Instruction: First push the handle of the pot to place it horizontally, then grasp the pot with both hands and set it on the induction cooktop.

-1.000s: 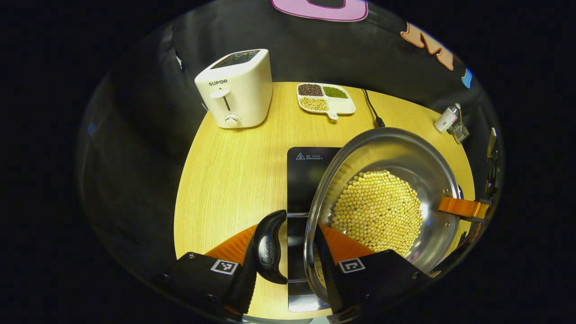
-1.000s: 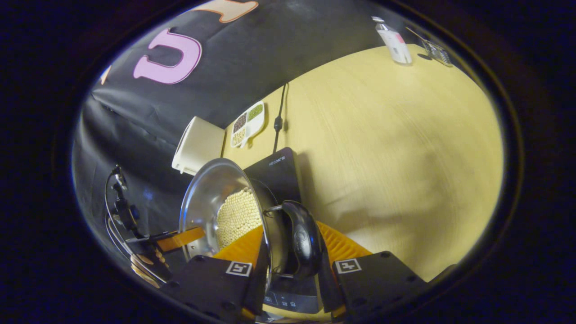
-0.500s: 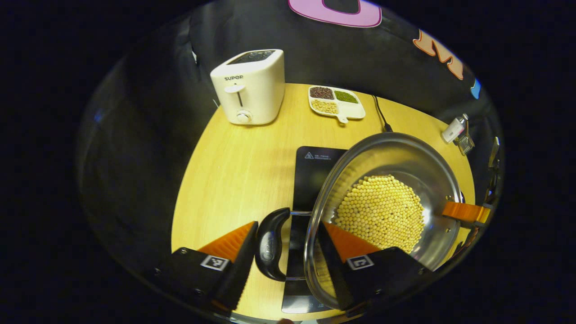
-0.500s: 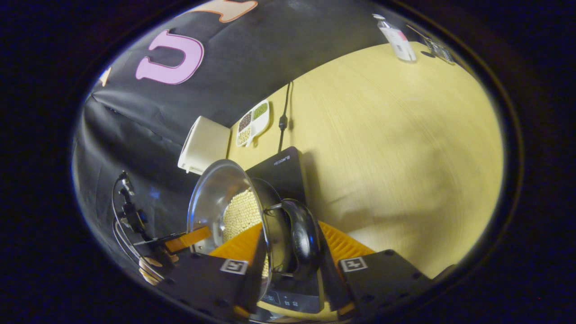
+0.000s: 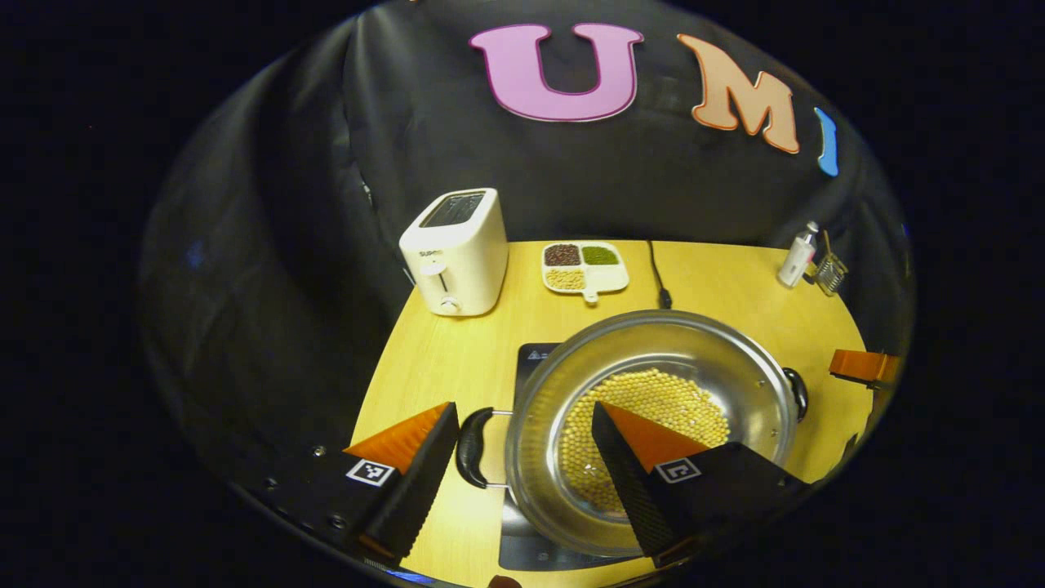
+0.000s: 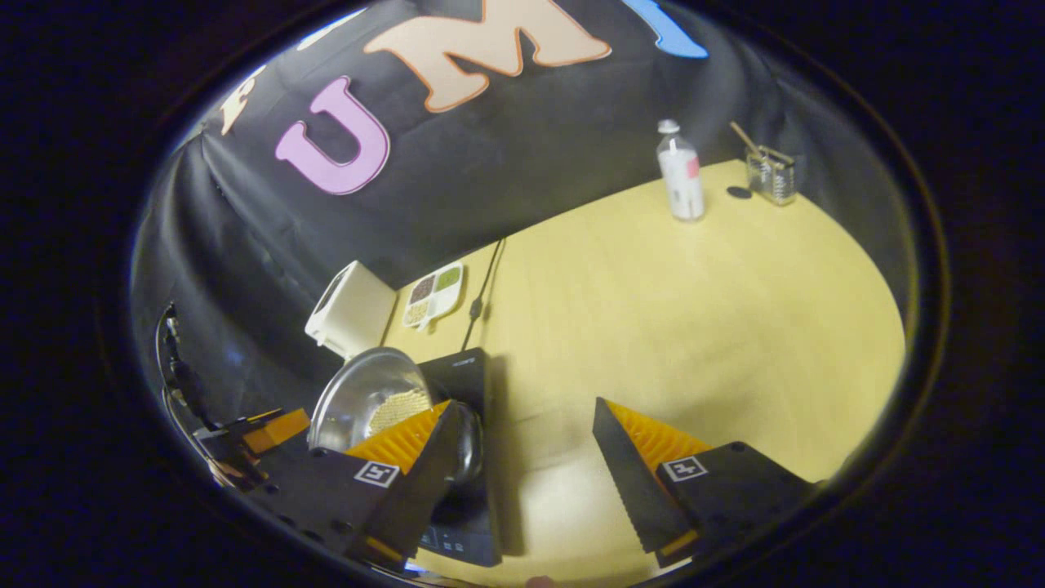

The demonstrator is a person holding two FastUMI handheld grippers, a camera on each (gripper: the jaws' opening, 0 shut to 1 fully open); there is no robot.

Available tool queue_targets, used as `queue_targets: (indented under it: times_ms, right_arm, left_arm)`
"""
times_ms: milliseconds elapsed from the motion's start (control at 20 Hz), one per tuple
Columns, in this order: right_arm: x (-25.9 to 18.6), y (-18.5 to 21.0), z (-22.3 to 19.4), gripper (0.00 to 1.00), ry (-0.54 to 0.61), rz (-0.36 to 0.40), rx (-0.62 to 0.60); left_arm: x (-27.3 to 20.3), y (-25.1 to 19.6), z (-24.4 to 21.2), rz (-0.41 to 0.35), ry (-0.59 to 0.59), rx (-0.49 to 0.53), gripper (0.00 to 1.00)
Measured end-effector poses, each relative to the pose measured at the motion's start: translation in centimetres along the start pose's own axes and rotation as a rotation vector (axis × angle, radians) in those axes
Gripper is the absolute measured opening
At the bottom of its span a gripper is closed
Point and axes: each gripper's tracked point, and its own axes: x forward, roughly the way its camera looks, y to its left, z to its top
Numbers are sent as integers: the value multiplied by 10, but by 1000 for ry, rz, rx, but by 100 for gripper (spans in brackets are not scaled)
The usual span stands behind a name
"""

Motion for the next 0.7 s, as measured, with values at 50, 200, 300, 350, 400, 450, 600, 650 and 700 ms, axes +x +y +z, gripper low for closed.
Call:
queue_targets:
  times_ms: [50,200,300,350,400,450,600,650,700]
  right_arm:
    - [-9,-5,4,93,-21,-14,-4]
    - [-42,-20,18,93,-77,-28,-6]
    - [-61,-35,28,93,-108,-30,-22]
    - [-72,-46,34,100,-125,-34,-38]
    - [-82,-54,39,92,-143,-38,-49]
    - [-104,-62,50,100,-162,-36,-56]
    - [-152,-89,82,92,-240,-9,-67]
    - [-167,-99,93,92,-268,-7,-74]
    - [-182,-108,105,92,-299,0,-84]
  left_arm:
    - [-6,-9,1,-11,-6,2,100]
    - [-26,-45,5,-40,-36,4,100]
    - [-42,-71,7,-50,-54,19,100]
    - [-52,-85,9,-53,-69,24,100]
    - [-61,-101,14,-59,-93,21,99]
    - [-72,-118,18,-70,-114,17,99]
    - [-104,-166,33,-79,-185,-1,99]
    - [-115,-181,40,-76,-216,-13,99]
    - [-126,-196,48,-76,-252,-31,99]
